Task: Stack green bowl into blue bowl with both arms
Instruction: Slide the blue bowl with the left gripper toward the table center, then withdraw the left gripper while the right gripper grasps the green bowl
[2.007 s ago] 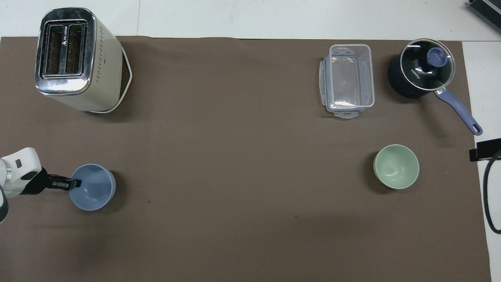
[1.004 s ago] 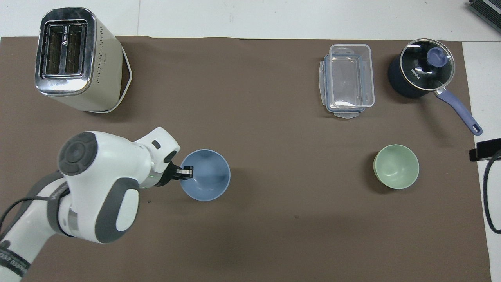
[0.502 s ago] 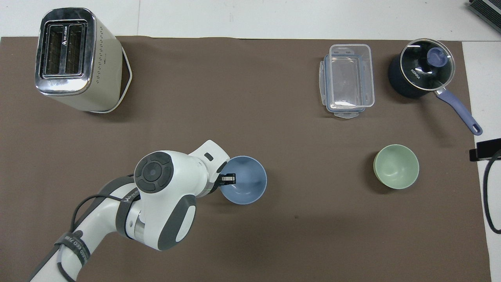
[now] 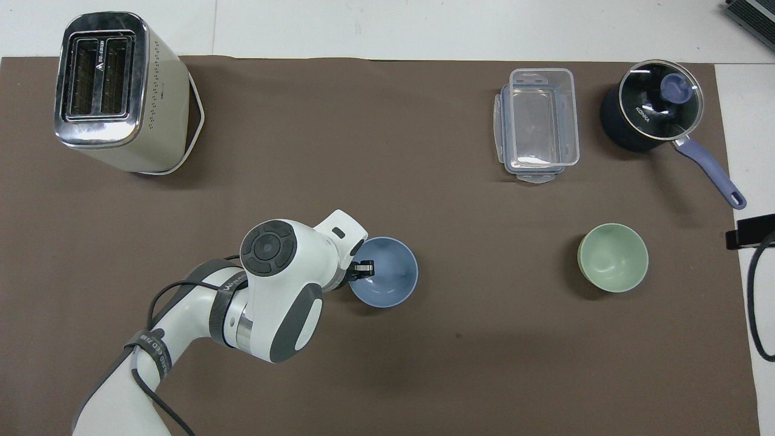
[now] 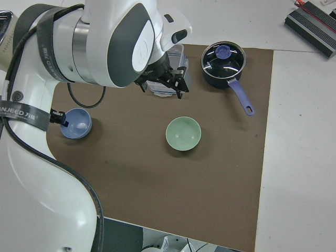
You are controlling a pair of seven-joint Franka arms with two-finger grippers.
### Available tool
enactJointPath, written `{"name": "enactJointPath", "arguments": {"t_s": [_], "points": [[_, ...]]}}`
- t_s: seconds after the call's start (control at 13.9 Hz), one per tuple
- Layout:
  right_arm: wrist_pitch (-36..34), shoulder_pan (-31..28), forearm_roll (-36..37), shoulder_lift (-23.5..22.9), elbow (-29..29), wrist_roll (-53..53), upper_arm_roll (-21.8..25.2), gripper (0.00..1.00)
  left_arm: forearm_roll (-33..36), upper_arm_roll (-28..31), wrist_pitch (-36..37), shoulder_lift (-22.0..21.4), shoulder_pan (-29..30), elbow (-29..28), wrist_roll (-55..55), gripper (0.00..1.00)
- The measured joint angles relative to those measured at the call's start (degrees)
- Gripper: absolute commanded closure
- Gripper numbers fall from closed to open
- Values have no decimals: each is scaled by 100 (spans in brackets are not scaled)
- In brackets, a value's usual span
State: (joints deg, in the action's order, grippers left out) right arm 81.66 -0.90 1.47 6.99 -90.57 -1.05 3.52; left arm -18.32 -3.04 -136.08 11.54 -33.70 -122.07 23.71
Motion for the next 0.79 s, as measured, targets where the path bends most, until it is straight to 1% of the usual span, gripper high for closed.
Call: {"name": "enactJointPath", "arguments": {"t_s": [0.07,0.14,0.22,0.29,0.36,0.57,0.72,0.79], "points": [[0,0,0,0,0,0,0,0,0,0,0,22,0,21,1,38],[0,0,0,0,0,0,0,0,0,2,0,30,0,41,1,27],[0,0,0,0,0,0,0,0,0,4,0,31,0,64,0,14],[0,0,0,0,-1,0,0,0,0,10,0,32,1,103,1,6],[0,0,0,1,-10,0,0,0,0,26,0,31,2,150,1,0],[22,-1,0,2,-165,0,0,0,0,126,-1,-101,40,312,0,0],[375,-1,0,-1,-382,0,1,0,111,180,52,-353,100,342,-7,0],[549,-1,0,-5,-480,2,1,0,296,183,136,-511,169,346,-6,0]]}}
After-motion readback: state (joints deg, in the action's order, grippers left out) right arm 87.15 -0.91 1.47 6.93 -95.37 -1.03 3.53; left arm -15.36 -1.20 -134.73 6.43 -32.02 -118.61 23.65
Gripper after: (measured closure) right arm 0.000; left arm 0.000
